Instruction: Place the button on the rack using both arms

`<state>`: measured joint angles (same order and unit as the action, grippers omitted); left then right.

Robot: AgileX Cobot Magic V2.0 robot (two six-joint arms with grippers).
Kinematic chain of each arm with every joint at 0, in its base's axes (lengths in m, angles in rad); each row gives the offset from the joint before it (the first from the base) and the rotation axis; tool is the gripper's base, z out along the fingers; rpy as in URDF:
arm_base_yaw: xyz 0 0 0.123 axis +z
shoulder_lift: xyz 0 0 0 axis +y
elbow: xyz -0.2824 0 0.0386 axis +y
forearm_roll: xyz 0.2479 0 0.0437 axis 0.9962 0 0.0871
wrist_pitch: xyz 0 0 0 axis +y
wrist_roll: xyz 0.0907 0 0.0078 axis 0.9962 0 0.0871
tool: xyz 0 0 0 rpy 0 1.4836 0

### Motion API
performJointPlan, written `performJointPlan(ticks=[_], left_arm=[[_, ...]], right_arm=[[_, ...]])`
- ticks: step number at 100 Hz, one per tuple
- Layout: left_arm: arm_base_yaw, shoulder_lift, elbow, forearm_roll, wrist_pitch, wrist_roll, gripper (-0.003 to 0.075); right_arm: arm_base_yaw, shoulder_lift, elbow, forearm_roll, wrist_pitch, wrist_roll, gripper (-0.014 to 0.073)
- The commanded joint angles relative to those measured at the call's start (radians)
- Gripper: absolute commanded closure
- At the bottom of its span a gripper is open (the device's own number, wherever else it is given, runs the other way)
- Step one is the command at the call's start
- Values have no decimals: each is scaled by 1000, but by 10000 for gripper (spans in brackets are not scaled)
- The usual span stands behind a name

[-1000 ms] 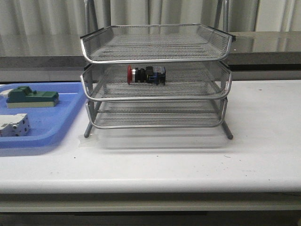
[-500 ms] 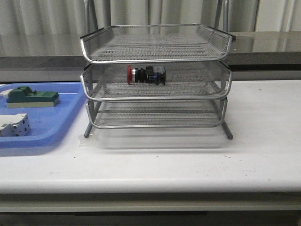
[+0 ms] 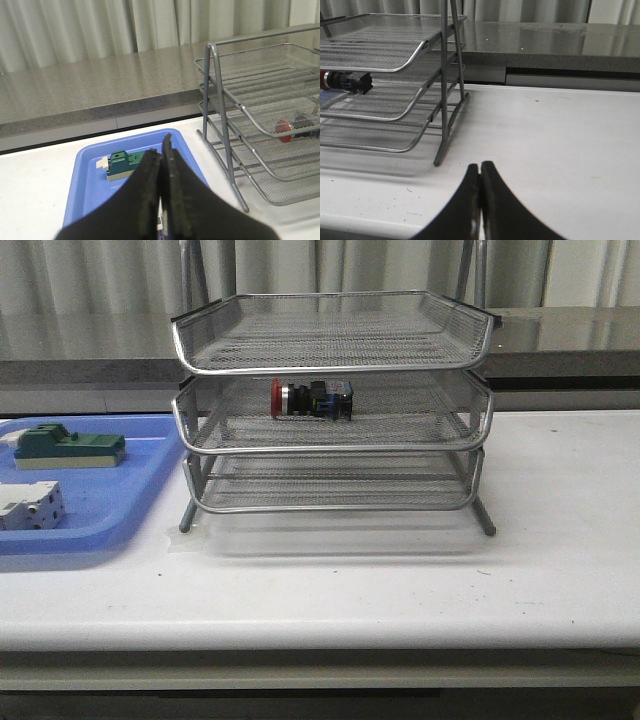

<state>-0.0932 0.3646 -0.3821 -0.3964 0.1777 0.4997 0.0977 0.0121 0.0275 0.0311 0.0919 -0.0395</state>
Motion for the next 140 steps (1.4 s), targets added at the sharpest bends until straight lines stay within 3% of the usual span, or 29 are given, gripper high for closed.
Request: performJointPlan(ticks=[1, 25, 41, 88, 140], left_arm=[[-9, 5, -27, 27, -88, -18, 740], [-9, -40, 31, 462, -178, -466, 740], [-9, -116, 137, 465, -280, -471, 740], [38, -404, 397, 460, -305, -522, 740], [38, -400, 427, 463, -314, -539, 740]], right_arm=[[-8, 10, -17, 5, -86, -2, 654], [-8, 10, -17, 5, -86, -2, 654], [-8, 10, -17, 5, -86, -2, 654], [-8, 10, -17, 5, -86, -2, 654], [-8, 10, -17, 5, -86, -2, 654]])
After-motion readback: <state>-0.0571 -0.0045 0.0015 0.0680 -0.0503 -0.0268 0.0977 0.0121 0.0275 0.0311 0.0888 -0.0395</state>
